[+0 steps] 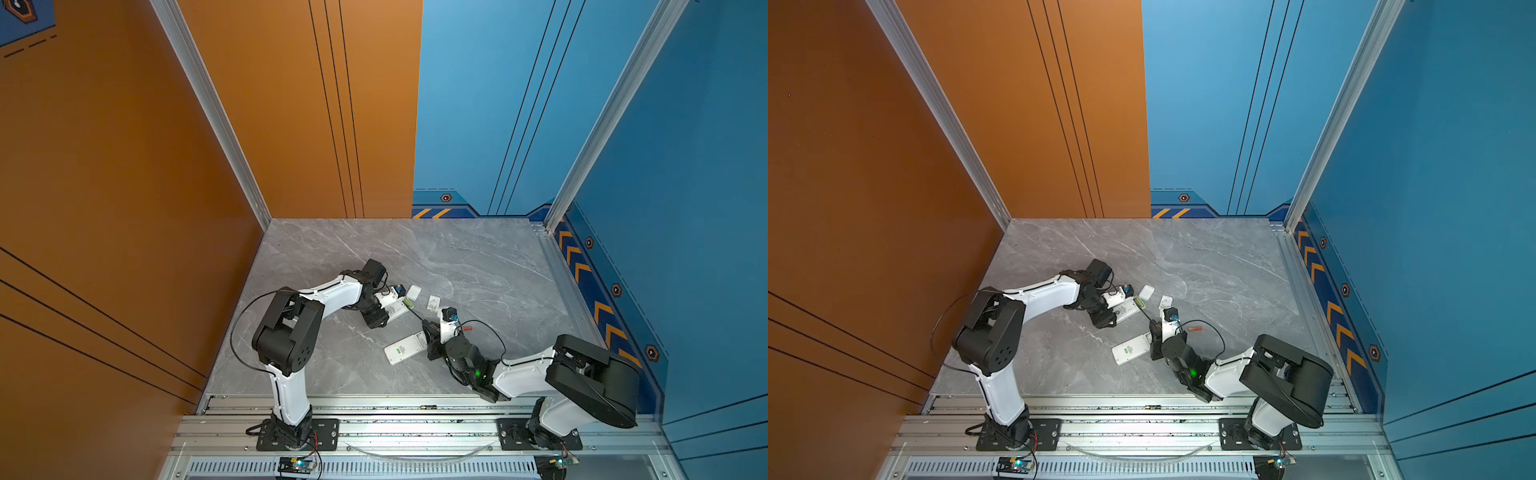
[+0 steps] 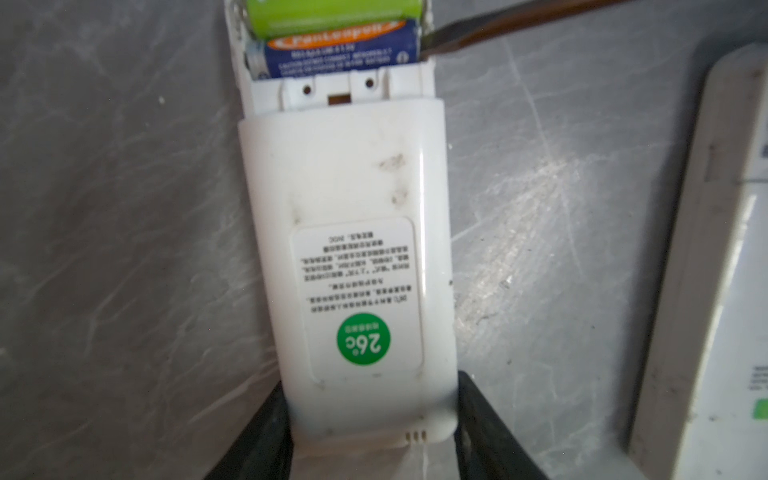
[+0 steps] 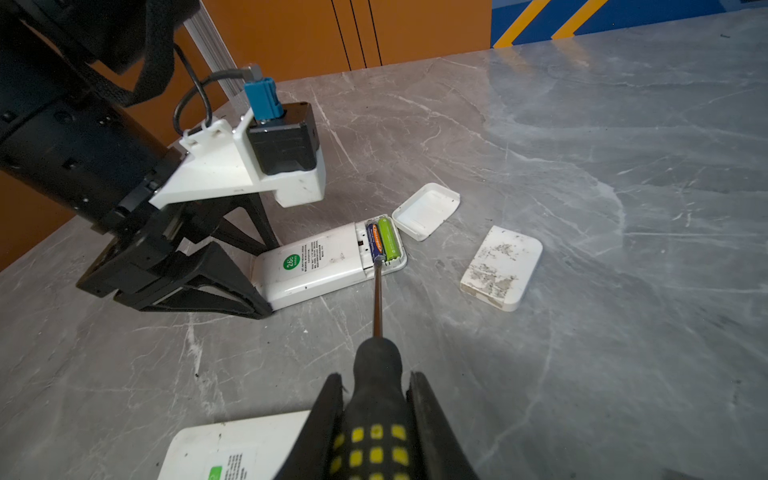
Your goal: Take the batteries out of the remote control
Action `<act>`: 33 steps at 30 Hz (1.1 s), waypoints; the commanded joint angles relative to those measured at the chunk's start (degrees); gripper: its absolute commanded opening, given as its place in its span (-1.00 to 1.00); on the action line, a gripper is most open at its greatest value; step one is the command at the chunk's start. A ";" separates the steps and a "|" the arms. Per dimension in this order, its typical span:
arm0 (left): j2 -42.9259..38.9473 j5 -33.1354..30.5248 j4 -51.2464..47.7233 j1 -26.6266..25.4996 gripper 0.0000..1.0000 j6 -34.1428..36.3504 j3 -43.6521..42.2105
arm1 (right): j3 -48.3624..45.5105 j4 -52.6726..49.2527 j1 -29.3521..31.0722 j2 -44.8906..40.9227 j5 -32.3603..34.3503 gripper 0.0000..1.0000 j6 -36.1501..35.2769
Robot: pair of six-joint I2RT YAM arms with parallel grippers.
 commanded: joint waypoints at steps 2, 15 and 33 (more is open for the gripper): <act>3.82 10.23 -6.84 -2.46 -1.00 4.94 -1.19 | 2.37 6.51 -0.15 0.86 -4.36 -1.00 -1.89; 4.62 9.14 -7.03 -2.44 -1.00 4.10 -0.42 | 4.36 5.95 -0.55 0.74 -5.56 -1.00 -2.54; 5.74 7.20 -6.98 -2.47 -1.00 2.62 0.76 | 3.41 0.65 -1.30 -3.55 -2.17 -1.00 -2.64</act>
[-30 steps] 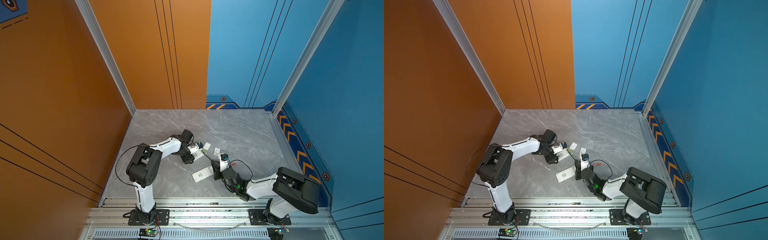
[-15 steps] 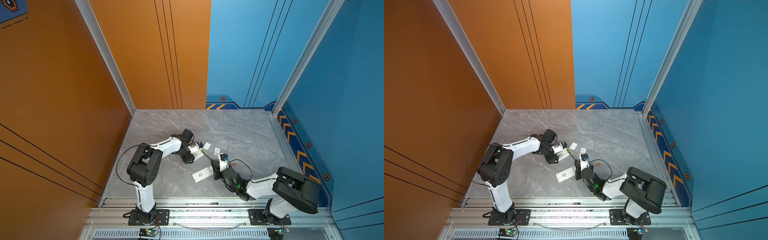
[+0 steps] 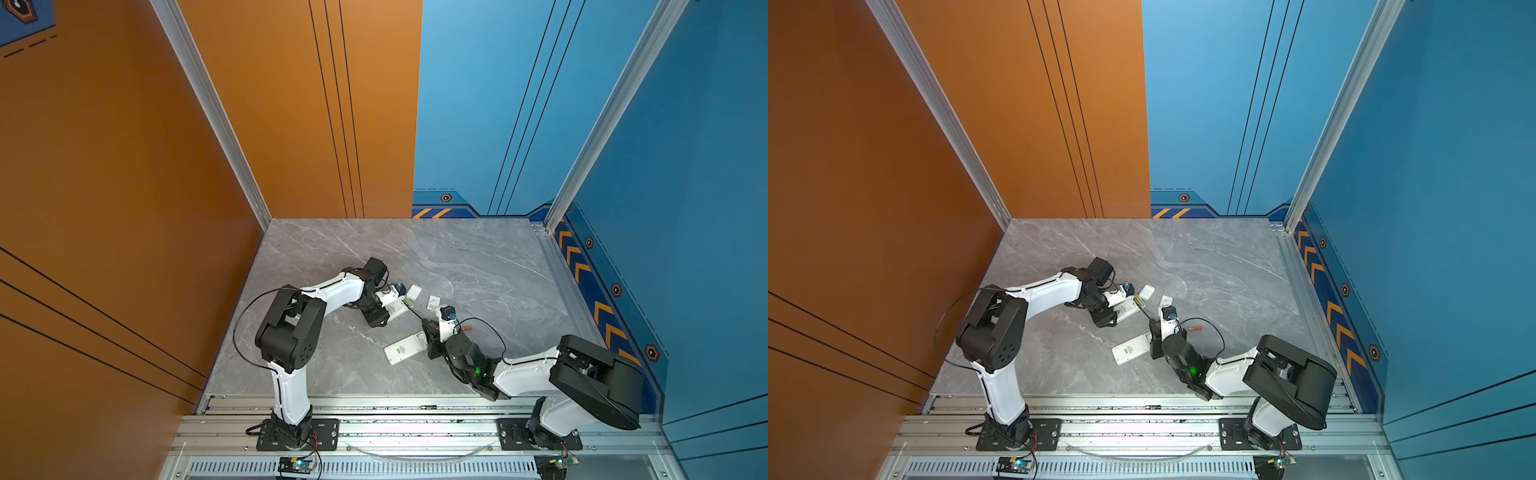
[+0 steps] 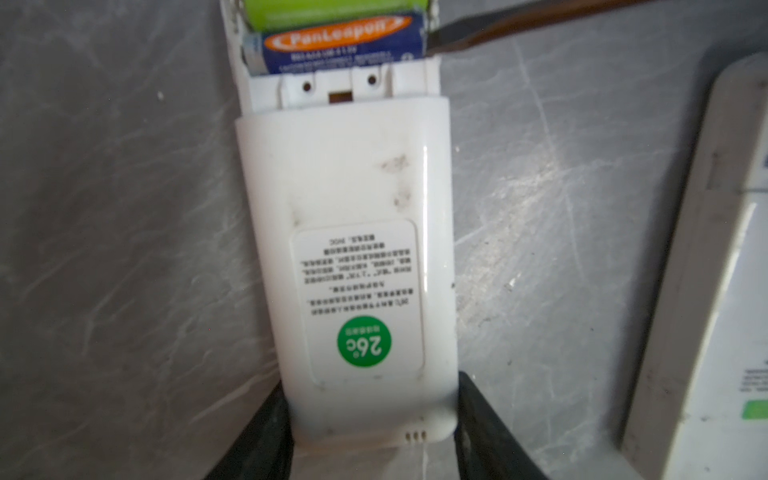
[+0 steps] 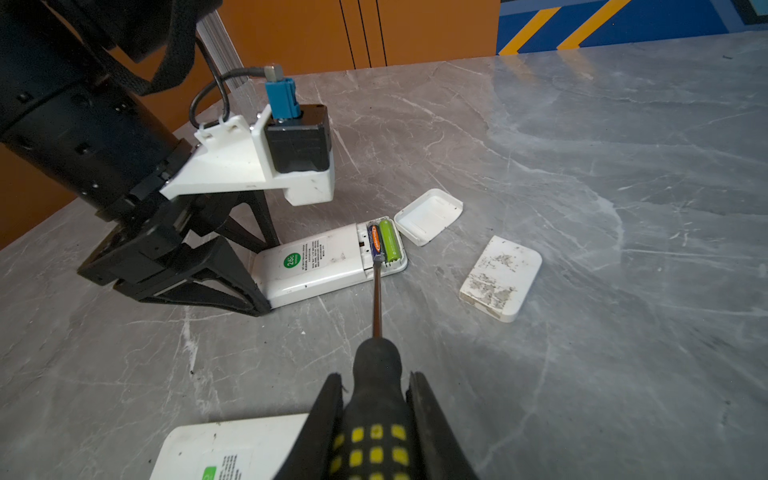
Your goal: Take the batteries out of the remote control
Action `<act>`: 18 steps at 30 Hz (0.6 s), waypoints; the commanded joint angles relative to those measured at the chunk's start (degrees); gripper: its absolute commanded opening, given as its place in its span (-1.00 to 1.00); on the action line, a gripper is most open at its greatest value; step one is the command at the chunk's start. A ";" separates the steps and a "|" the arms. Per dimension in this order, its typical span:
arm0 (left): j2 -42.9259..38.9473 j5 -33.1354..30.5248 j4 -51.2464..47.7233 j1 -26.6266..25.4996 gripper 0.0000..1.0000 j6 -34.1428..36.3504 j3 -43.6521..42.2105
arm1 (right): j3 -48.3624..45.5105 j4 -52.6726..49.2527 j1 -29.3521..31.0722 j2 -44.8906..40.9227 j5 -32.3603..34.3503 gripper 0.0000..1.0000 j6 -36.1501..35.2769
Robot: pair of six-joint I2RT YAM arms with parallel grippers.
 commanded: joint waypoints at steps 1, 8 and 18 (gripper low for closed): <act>4.30 7.34 -4.47 -2.53 -1.00 3.41 -1.72 | 2.69 3.19 -0.58 -2.03 -1.04 -1.00 -0.52; 4.45 6.96 -4.53 -2.59 -1.00 3.11 -1.55 | 3.04 1.79 -1.15 -2.67 -1.28 -1.00 -0.52; 4.68 5.65 -4.46 -2.71 -1.00 2.49 -1.18 | 1.94 -3.98 -1.26 -5.79 -0.12 -1.00 0.57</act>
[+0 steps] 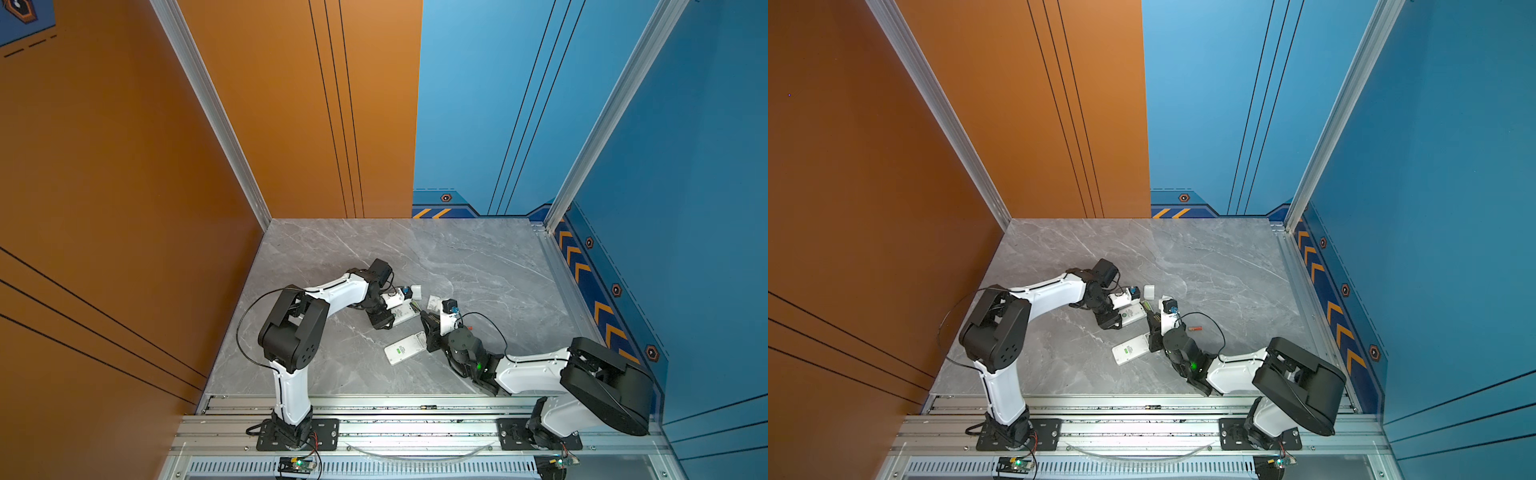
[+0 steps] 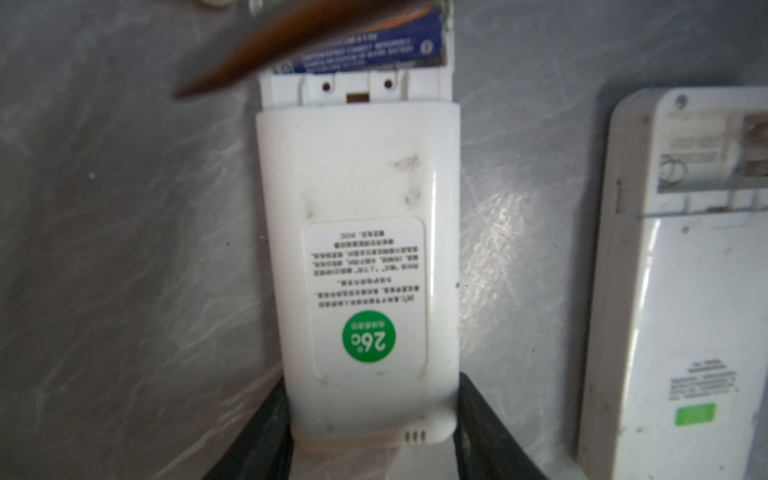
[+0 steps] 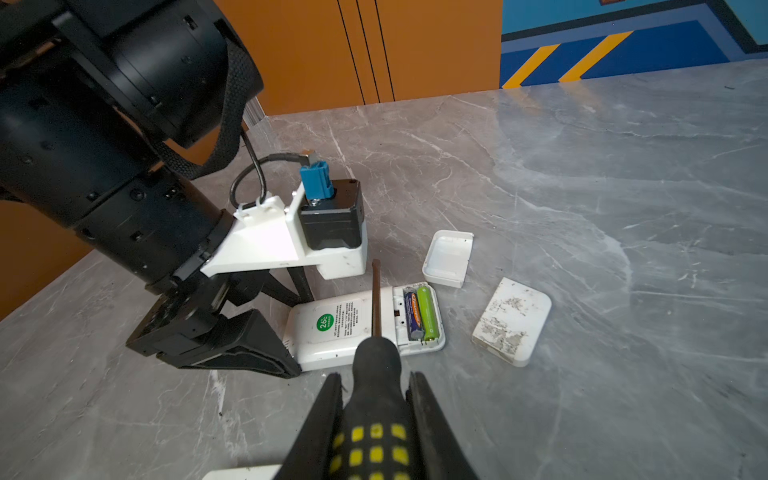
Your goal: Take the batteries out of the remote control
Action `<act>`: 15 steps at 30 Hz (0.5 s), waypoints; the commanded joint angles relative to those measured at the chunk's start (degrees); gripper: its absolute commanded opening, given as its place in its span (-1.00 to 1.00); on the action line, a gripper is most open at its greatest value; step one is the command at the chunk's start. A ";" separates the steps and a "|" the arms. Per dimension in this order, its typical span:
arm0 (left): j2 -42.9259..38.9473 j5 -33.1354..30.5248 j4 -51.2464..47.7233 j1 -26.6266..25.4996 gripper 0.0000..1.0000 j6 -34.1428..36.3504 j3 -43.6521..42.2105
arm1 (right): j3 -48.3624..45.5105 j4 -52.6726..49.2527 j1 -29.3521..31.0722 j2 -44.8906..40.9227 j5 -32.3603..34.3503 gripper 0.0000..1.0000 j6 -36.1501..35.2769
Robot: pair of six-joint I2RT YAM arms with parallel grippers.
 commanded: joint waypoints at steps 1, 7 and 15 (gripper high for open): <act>4.16 2.22 -4.49 -0.93 -1.00 0.23 -1.68 | -0.25 -3.48 -0.16 -2.99 1.34 -1.00 0.47; 1.94 -2.43 -1.46 -1.48 -1.00 -1.06 -4.34 | 2.54 -18.26 -1.80 -9.42 -0.56 -1.00 2.36; -1.06 -6.49 2.52 -2.56 -1.00 -1.23 -8.17 | 9.35 -34.50 -7.07 -11.55 -10.39 -1.00 7.87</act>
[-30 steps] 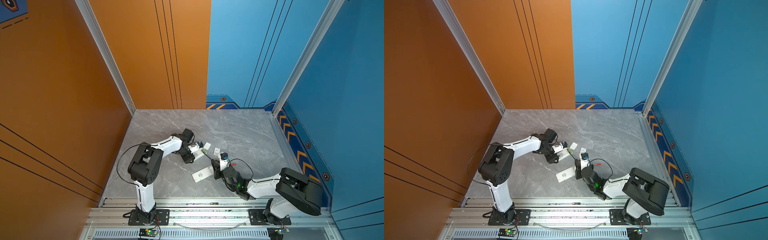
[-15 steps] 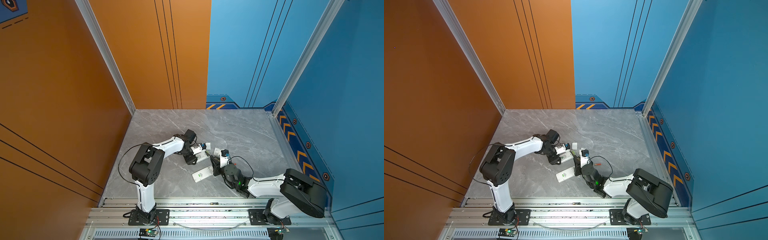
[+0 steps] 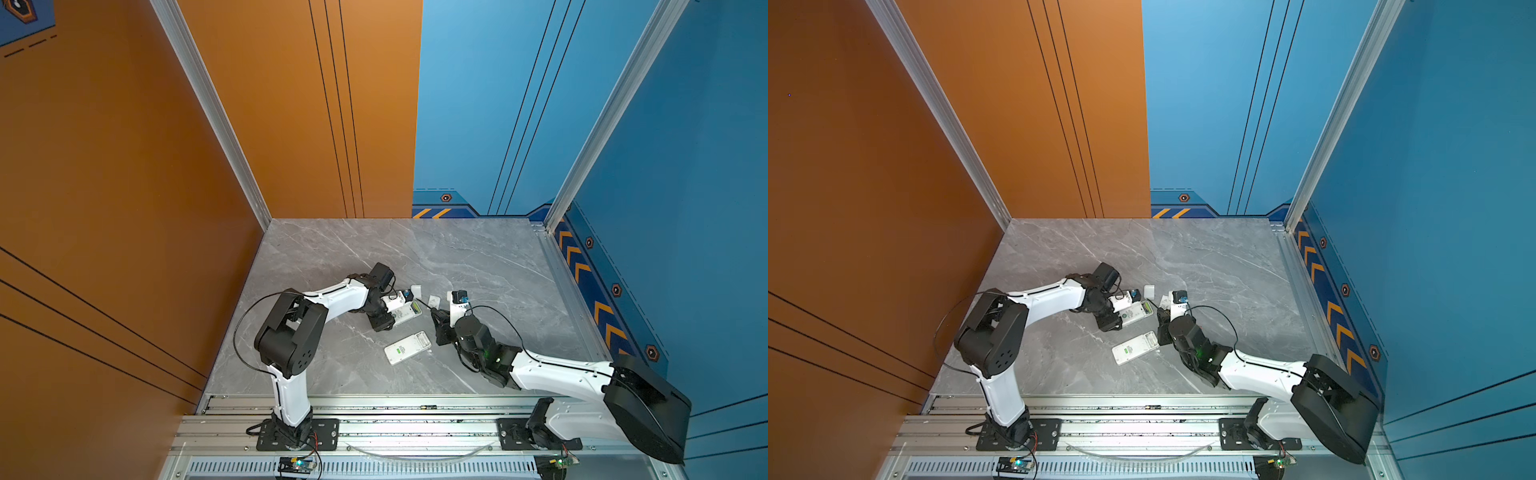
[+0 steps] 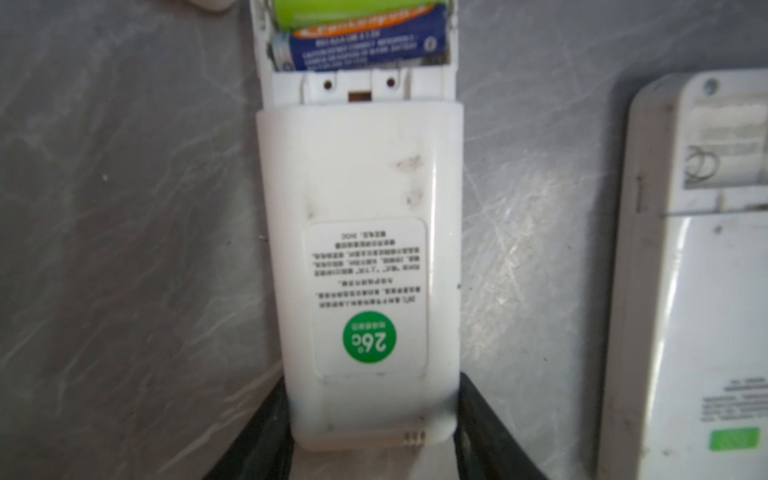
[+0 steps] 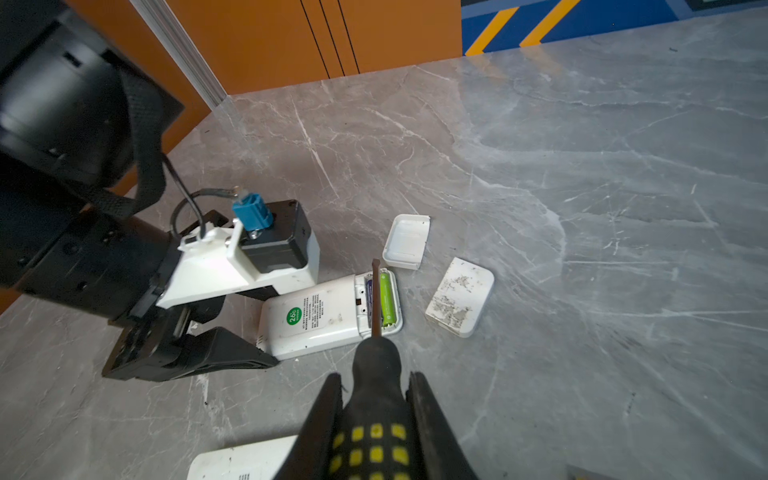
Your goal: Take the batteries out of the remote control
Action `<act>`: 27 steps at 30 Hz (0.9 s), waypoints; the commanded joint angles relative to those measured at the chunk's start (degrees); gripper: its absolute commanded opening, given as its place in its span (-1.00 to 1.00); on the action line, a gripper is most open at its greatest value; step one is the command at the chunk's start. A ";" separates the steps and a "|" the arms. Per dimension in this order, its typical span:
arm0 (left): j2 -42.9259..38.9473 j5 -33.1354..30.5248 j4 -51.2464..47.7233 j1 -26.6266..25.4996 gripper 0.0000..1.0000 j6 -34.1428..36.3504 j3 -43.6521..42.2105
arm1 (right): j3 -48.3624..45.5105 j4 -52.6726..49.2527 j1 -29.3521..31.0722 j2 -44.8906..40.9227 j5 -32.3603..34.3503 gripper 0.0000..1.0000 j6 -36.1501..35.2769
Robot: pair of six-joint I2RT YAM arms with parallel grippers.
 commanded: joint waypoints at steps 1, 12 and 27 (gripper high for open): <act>1.57 -3.19 -2.79 -1.03 -1.00 -0.47 -3.56 | 3.76 -8.98 -2.19 -0.73 -6.85 -1.00 3.69; 0.92 -4.80 -1.78 -1.84 -1.00 0.14 -3.93 | 7.24 -10.70 -5.86 2.56 -13.62 -1.00 5.17; 0.49 -5.41 -1.16 -2.27 -1.00 -0.02 -4.19 | 10.68 -11.49 -7.54 6.85 -14.64 -1.00 2.98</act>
